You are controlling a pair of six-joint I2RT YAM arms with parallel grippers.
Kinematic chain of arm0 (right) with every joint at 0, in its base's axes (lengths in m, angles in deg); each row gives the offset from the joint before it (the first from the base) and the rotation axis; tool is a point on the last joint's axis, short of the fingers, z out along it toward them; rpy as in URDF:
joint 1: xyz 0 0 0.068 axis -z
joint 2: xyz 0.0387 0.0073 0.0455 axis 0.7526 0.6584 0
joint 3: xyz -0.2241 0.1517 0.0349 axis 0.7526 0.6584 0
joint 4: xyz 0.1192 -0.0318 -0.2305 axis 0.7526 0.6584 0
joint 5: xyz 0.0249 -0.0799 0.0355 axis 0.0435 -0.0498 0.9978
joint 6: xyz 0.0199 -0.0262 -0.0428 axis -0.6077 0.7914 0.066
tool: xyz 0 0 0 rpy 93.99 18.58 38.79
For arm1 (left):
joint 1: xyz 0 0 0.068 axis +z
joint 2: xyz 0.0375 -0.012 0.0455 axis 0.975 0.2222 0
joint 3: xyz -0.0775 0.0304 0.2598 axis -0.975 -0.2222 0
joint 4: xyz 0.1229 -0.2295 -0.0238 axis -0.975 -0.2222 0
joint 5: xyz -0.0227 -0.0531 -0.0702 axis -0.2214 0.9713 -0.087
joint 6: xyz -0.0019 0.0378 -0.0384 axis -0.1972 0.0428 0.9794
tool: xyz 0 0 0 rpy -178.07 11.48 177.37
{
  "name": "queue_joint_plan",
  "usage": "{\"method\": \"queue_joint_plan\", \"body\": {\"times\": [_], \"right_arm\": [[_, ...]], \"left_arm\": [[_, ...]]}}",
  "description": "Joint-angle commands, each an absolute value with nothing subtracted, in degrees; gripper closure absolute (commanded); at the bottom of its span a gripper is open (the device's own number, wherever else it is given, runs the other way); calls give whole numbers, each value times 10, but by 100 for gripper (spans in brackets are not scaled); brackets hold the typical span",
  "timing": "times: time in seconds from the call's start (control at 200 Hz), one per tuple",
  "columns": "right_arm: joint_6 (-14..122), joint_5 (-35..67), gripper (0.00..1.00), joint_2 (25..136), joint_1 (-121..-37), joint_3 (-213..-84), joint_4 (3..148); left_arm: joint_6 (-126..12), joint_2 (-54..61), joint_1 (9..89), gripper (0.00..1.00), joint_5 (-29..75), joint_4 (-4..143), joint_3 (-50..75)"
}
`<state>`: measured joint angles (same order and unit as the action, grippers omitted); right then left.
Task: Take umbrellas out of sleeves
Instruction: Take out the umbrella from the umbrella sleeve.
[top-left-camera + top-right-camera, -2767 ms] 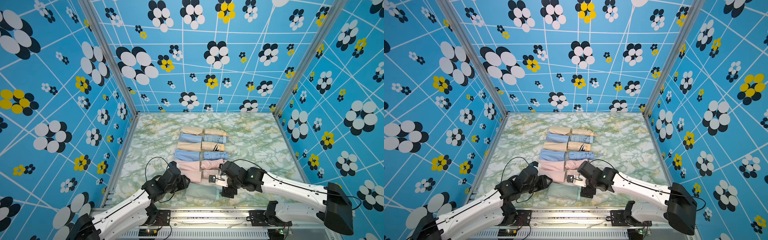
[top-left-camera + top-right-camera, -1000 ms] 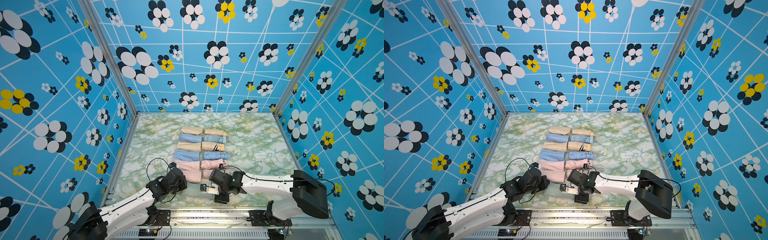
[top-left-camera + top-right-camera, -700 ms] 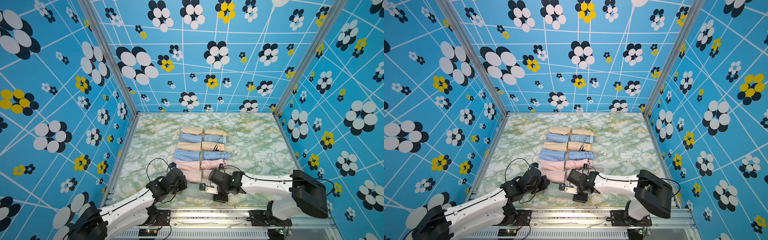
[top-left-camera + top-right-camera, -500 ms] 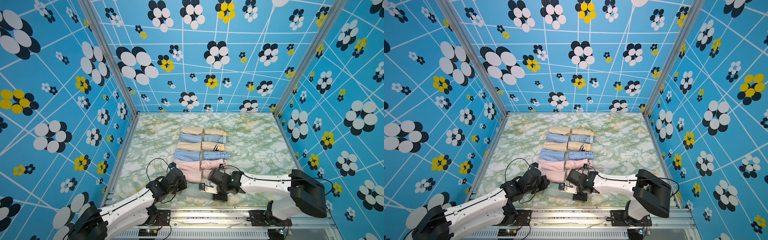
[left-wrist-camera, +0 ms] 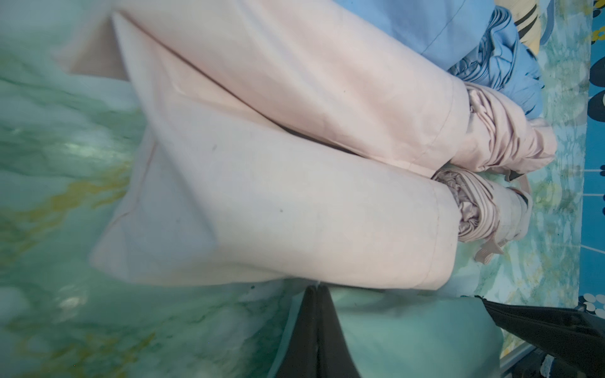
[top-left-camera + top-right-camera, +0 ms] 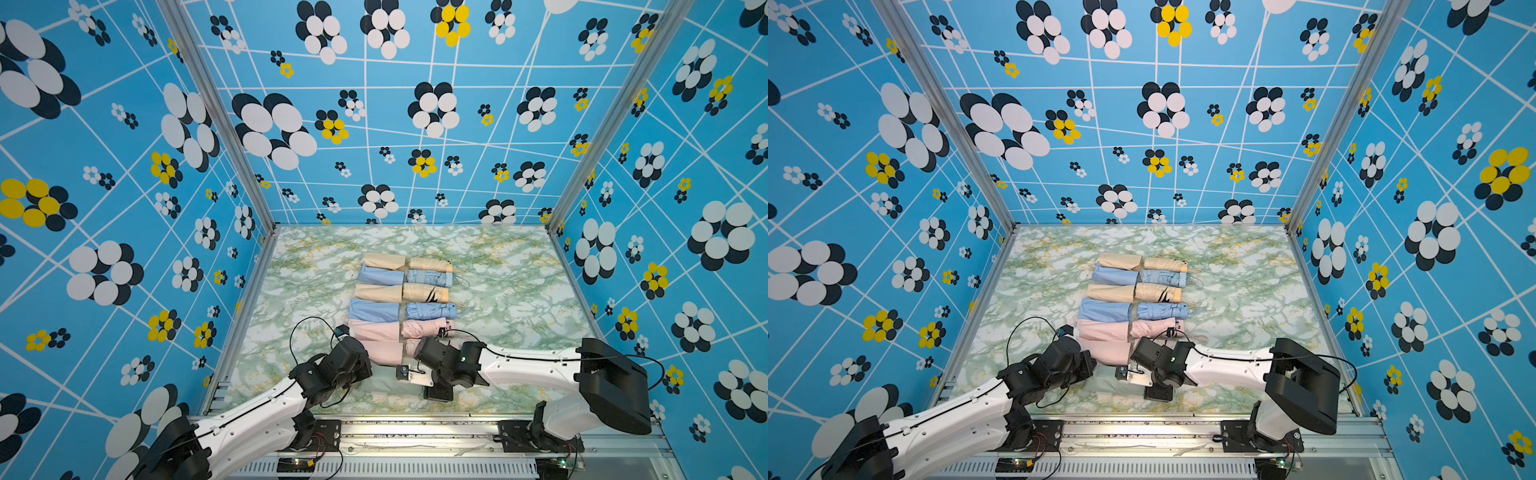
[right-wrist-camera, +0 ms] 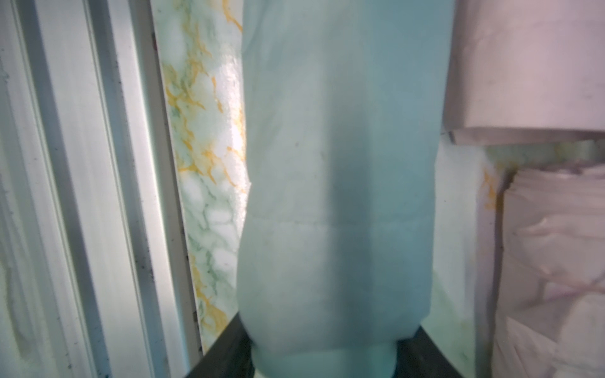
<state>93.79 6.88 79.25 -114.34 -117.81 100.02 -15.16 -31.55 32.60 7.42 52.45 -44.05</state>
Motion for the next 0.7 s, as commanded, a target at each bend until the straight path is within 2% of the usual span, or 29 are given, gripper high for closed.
{"method": "queue_joint_plan", "body": {"times": [0.0,0.695], "right_arm": [[955,60,57,795,-1147,-1193,1016],[987,53,60,815,-1147,-1208,1032]], "left_arm": [[-160,-334,336,100,43,489,-443],[-189,-388,393,100,31,427,-441]]}}
